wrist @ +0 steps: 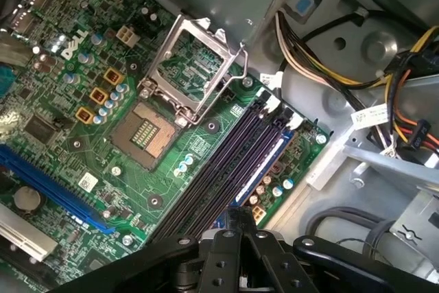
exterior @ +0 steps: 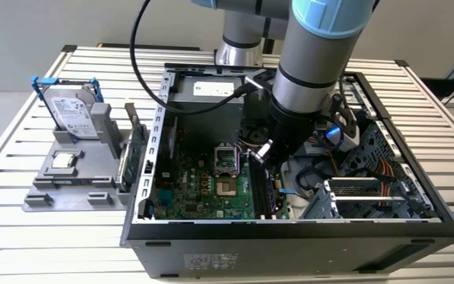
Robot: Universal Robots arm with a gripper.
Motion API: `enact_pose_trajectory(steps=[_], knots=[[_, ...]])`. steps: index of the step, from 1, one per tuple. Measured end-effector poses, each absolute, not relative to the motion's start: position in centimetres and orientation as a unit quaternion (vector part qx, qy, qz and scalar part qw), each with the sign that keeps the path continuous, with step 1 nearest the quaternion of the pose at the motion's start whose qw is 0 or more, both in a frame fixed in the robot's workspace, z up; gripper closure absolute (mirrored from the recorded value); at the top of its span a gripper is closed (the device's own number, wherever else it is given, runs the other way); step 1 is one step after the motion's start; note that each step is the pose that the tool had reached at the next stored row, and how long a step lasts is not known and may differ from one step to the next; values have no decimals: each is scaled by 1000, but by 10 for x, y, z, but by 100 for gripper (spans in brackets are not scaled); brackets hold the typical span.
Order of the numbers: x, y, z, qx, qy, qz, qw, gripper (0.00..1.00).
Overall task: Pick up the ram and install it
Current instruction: 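Press down the ram until it locks into place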
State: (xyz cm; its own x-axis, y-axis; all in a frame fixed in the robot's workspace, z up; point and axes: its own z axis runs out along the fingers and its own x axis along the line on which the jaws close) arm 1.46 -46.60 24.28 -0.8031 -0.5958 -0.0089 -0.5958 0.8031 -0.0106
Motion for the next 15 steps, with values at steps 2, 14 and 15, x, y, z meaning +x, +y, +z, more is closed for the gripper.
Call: enact_pose_trajectory(steps=[2,14,15], knots=[[15,-466,243,-318,948,-3,6,100],[15,-466,243,-349,937,-3,6,100],[15,-466,243,-350,937,-3,6,100]])
